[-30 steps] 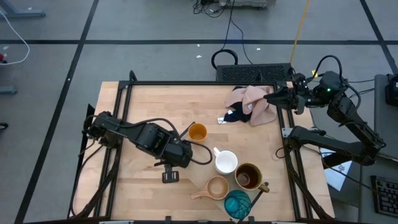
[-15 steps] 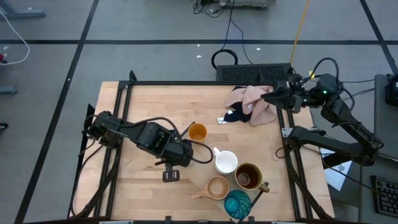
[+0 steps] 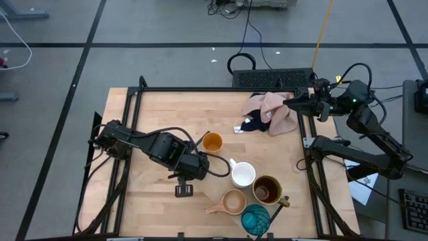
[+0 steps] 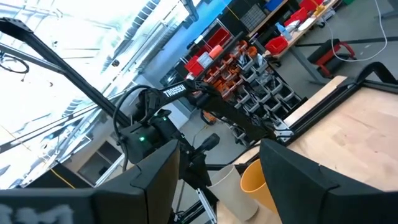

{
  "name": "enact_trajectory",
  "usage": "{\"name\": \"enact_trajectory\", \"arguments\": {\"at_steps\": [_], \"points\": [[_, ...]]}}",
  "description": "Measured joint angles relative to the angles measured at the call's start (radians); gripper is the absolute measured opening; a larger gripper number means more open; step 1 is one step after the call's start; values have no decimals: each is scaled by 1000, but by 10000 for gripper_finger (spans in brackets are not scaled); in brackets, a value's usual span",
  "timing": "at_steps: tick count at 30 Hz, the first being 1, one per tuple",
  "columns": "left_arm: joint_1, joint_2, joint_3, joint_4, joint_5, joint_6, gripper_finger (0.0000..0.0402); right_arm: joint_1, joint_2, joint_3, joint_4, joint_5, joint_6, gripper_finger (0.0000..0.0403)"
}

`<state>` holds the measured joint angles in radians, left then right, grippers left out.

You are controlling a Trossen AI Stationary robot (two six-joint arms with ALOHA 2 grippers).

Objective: Stack small to large cups/mugs on shelf
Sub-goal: Put the white cup on the shelf, then return to Home Position

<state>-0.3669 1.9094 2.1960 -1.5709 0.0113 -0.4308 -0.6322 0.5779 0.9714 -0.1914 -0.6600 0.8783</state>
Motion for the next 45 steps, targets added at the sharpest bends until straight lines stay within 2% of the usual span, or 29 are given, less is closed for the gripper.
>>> {"name": "enact_trajectory", "arguments": {"at_steps": [17, 31, 37, 45], "points": [[4, 2, 0, -1, 22, -48, 41, 0, 0, 0, -1, -4, 0, 212], [8, 2, 0, 5, 41, -129, 178, 0, 0, 0, -8, -4, -3, 212], [15, 2, 34, 25, 40, -133, 199, 0, 0, 0, -24, -4, -7, 212], [31, 2, 139, 23, 34, -153, 200, 0, 0, 0, -38, -25, -11, 212]]}}
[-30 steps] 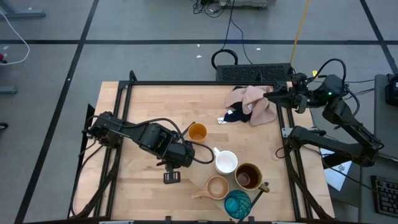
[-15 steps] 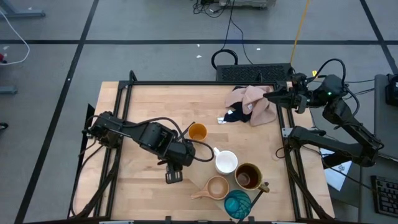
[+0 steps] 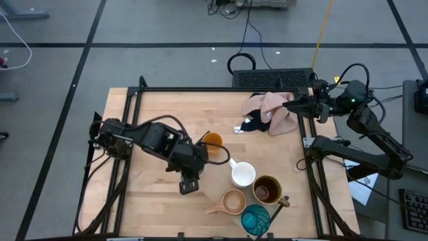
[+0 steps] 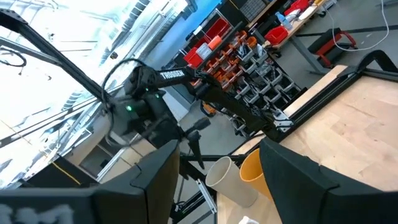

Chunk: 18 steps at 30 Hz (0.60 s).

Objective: Stack small to large cups/mugs on shelf
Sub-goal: Return to Home Position

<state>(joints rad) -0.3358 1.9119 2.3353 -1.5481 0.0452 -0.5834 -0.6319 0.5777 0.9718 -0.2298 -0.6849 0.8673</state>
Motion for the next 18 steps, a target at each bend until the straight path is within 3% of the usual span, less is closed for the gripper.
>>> {"name": "enact_trajectory", "arguments": {"at_steps": [6, 12, 15, 18], "points": [[1, -59, 12, 111, -12, -51, 200, 0, 0, 0, 0, 1, -58, 212], [-6, -143, 12, 130, -145, -83, 198, 0, 0, 0, 1, 2, -134, 212], [-15, -188, 12, 132, -218, -99, 175, 0, 0, 0, 1, 1, -152, 212], [-31, -232, 12, 139, -292, -92, 126, 0, 0, 0, 0, 2, -131, 212]]}}
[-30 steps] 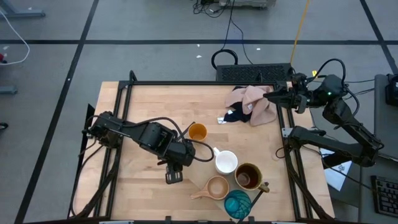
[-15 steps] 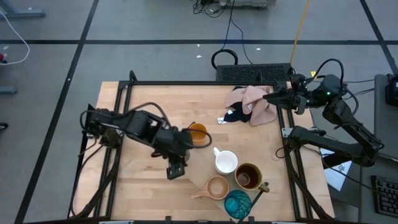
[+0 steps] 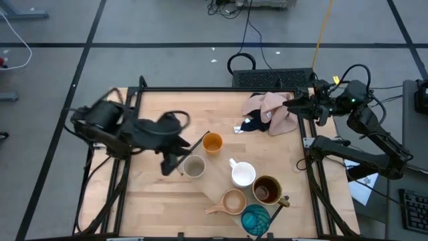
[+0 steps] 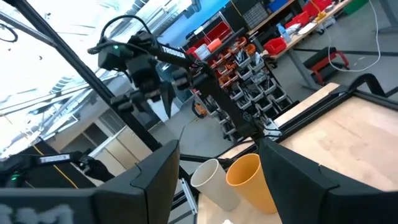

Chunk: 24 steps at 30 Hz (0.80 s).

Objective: Stack small to large cups/mugs on shelf
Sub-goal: Return to Home Position

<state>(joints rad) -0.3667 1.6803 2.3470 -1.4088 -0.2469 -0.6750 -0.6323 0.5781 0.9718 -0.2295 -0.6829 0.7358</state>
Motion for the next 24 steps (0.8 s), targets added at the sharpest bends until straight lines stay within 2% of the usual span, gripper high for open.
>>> {"name": "enact_trajectory", "arguments": {"at_steps": [4, 6, 9, 12, 14, 18, 21, 24], "points": [[-24, -56, 0, 0, -93, 10, 37, 0, 0, 0, 0, -1, 12, 212], [-46, -78, 0, -1, -160, 14, 11, 0, 0, 0, 0, -1, -8, 212], [-80, -109, 0, 10, -243, 47, 11, 0, 0, 0, 2, -1, -26, 205], [-125, -141, 0, 26, -330, 94, 3, 0, 0, 0, 34, -1, -69, 174], [-159, -157, 0, 26, -383, 130, 3, 0, -3, 0, 59, -2, -104, 134], [-219, -184, 0, 26, -413, 157, 3, 0, -22, 0, 114, -45, -213, 24], [-270, -203, 0, 26, -499, 170, 3, 0, -45, 1, 152, -61, -241, 9], [-314, -219, 0, 30, -534, 199, 2, 0, -68, 1, 180, -110, -235, 2]]}}
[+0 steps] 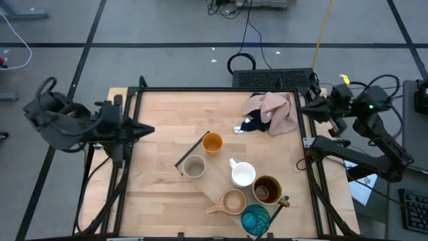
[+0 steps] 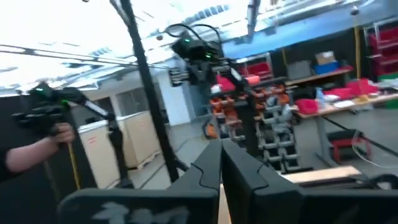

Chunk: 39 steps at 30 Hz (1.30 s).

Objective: Stack small to large cups/mugs on shelf
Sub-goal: Return to Home Position

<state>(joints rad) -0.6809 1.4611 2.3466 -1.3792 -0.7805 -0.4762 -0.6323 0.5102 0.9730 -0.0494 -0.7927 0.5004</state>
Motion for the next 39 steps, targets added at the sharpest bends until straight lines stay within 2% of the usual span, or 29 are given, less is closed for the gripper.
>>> {"name": "enact_trajectory", "arguments": {"at_steps": [5, 10, 14, 17, 21, 27, 31, 36, 39], "points": [[-47, -17, 0, 43, -16, 75, 4, 0, -35, 0, 0, -67, 93, 1], [-65, -41, -1, 55, -27, 145, 5, 0, -86, 0, 0, 54, 87, 0], [-75, -111, -9, 64, -32, 153, 2, 0, -135, 0, -42, 120, 45, 0], [-89, -184, -94, 161, -34, 201, 4, 0, -171, 0, -125, 138, 37, 0], [-99, -312, -363, 418, -15, 323, 2, -1, -201, 0, -236, 142, 12, 0], [-97, -611, -948, 898, 19, 387, 2, -1, -215, 0, -297, 167, -16, 0], [-66, -801, -1282, 1201, -5, 424, 2, -1, -202, 0, -354, 168, 54, 0], [-27, -993, -1592, 1383, 33, 341, 8, -1, -195, -1, -403, 185, -54, 0], [-20, -1073, -1694, 1422, -48, 169, 6, -1, -195, -1, -402, 239, -29, 0]]}}
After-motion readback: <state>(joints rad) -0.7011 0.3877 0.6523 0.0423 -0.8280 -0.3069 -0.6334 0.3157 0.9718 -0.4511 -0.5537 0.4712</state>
